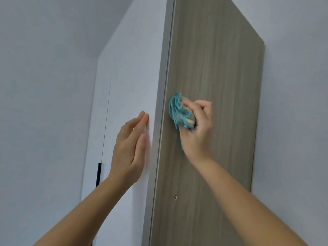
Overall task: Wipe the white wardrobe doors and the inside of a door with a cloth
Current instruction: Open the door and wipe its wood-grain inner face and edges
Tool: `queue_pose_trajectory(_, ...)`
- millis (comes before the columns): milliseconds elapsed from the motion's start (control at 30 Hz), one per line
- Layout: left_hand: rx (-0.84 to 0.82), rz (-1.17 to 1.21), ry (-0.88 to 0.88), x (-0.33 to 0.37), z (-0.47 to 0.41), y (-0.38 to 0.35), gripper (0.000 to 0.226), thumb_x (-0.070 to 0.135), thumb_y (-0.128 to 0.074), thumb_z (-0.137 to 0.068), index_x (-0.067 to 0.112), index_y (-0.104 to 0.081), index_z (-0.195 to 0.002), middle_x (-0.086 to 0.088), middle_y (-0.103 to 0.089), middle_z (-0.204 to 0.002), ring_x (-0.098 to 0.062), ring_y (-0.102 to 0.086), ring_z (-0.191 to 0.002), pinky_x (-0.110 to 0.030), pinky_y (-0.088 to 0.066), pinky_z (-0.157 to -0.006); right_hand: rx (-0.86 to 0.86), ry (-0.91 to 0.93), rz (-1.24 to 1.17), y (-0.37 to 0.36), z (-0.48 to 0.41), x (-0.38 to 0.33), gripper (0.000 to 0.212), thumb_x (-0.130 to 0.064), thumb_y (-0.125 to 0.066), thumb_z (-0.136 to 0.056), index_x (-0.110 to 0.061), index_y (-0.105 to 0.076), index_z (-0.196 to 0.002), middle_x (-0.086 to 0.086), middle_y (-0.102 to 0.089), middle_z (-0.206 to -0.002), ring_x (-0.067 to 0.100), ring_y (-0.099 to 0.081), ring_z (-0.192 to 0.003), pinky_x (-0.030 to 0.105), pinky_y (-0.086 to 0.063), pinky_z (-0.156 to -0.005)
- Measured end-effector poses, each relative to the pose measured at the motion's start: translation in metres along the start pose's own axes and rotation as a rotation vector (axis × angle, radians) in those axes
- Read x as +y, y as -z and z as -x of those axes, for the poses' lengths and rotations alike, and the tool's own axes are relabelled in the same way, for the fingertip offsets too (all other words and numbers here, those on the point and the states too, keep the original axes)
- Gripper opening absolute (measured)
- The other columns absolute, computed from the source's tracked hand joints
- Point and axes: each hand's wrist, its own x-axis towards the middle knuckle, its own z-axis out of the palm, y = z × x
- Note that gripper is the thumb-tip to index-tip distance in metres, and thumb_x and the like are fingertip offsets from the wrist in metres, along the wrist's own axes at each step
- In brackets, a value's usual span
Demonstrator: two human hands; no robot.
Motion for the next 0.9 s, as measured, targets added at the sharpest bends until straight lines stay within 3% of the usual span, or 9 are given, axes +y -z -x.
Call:
queue_pose_trajectory(133, 0.036, 0.033, -0.072, -0.021, -0.012, 0.007, 0.044, 0.021, -0.031, -0.101, 0.011, -0.053, -0.137, 0.000, -0.052, -0.141, -0.014, -0.046, -0.133, -0.038, -0.040, -0.109, 0.120, 0.140, 0.013, -0.023, -0.069, -0.033, 0.030, 0.002, -0.067, -0.081, -0.001, -0.068, -0.111, 0.005, -0.046, -0.100, 0.015, -0.053, -0.092, 0.011, -0.041, -0.082)
queue_pose_trajectory(233, 0.045, -0.001, -0.001, -0.051, -0.024, 0.012, 0.047, 0.027, -0.028, -0.100, 0.016, -0.048, -0.142, 0.006, -0.045, -0.147, -0.007, -0.039, -0.136, -0.034, -0.036, -0.112, 0.068, 0.387, 0.328, -0.051, -0.130, -0.058, 0.029, -0.008, -0.059, -0.084, -0.010, -0.070, -0.110, 0.008, -0.055, -0.101, 0.023, -0.054, -0.094, 0.014, -0.039, -0.076)
queue_pose_trajectory(367, 0.044, 0.002, 0.055, -0.096, -0.037, 0.020, 0.051, 0.031, -0.029, -0.097, 0.018, -0.046, -0.143, 0.009, -0.041, -0.148, -0.005, -0.036, -0.138, -0.036, -0.034, -0.113, -0.293, 0.545, 1.125, -0.087, -0.173, -0.076, 0.023, -0.009, -0.056, -0.086, -0.015, -0.067, -0.105, 0.007, -0.053, -0.113, 0.028, -0.047, -0.107, 0.032, -0.028, -0.072)
queue_pose_trajectory(433, 0.036, 0.020, 0.062, -0.116, -0.041, 0.022, 0.051, 0.031, -0.029, -0.097, 0.019, -0.046, -0.143, 0.010, -0.041, -0.149, -0.004, -0.035, -0.137, -0.035, -0.034, -0.113, -0.513, 0.525, 1.329, -0.102, -0.166, -0.088, 0.023, -0.006, -0.054, -0.086, -0.010, -0.065, -0.105, 0.011, -0.051, -0.117, 0.033, -0.044, -0.112, 0.036, -0.023, -0.075)
queue_pose_trajectory(500, 0.009, 0.056, 0.051, -0.135, -0.043, 0.027, 0.051, 0.032, -0.029, -0.096, 0.019, -0.047, -0.143, 0.009, -0.041, -0.149, -0.006, -0.036, -0.137, -0.034, -0.033, -0.113, -0.613, 0.573, 1.396, -0.122, -0.139, -0.089, 0.016, -0.006, -0.059, -0.083, -0.008, -0.067, -0.096, 0.013, -0.053, -0.112, 0.034, -0.048, -0.108, 0.036, -0.024, -0.072)
queue_pose_trajectory(567, -0.036, 0.079, 0.023, -0.151, -0.044, 0.031, 0.052, 0.033, -0.030, -0.096, 0.019, -0.046, -0.143, 0.009, -0.041, -0.149, -0.007, -0.036, -0.138, -0.034, -0.033, -0.113, -0.657, 0.652, 1.443, -0.139, -0.100, -0.084, 0.010, -0.008, -0.074, -0.063, -0.013, -0.068, -0.070, 0.009, -0.059, -0.089, 0.031, -0.057, -0.082, 0.032, -0.025, -0.060)
queue_pose_trajectory(633, -0.091, 0.098, -0.008, -0.172, -0.042, 0.038, 0.053, 0.033, -0.030, -0.095, 0.020, -0.045, -0.144, 0.009, -0.040, -0.150, -0.007, -0.036, -0.138, -0.034, -0.032, -0.113, -0.706, 0.693, 1.438, -0.152, -0.057, -0.071, 0.016, -0.012, -0.077, -0.052, -0.018, -0.064, -0.059, 0.004, -0.058, -0.075, 0.025, -0.055, -0.066, 0.030, -0.023, -0.055)
queue_pose_trajectory(733, -0.159, 0.091, 0.004, -0.211, -0.036, 0.055, 0.055, 0.034, -0.031, -0.094, 0.019, -0.044, -0.145, 0.007, -0.038, -0.152, -0.010, -0.035, -0.139, -0.033, -0.031, -0.112, -0.883, 0.688, 1.303, -0.163, 0.019, -0.054, 0.013, -0.008, -0.069, -0.067, -0.017, -0.060, -0.068, 0.004, -0.054, -0.077, 0.023, -0.049, -0.066, 0.033, -0.028, -0.055)
queue_pose_trajectory(900, -0.343, 0.049, 0.044, -0.268, -0.003, 0.081, 0.061, 0.036, -0.029, -0.091, 0.018, -0.038, -0.148, 0.002, -0.028, -0.158, -0.018, -0.033, -0.141, -0.032, -0.027, -0.111, -1.357, 0.775, 1.186, -0.142, 0.124, -0.058, 0.015, -0.024, -0.049, -0.095, -0.027, -0.061, -0.087, -0.007, -0.058, -0.091, 0.013, -0.053, -0.078, 0.027, -0.036, -0.067)
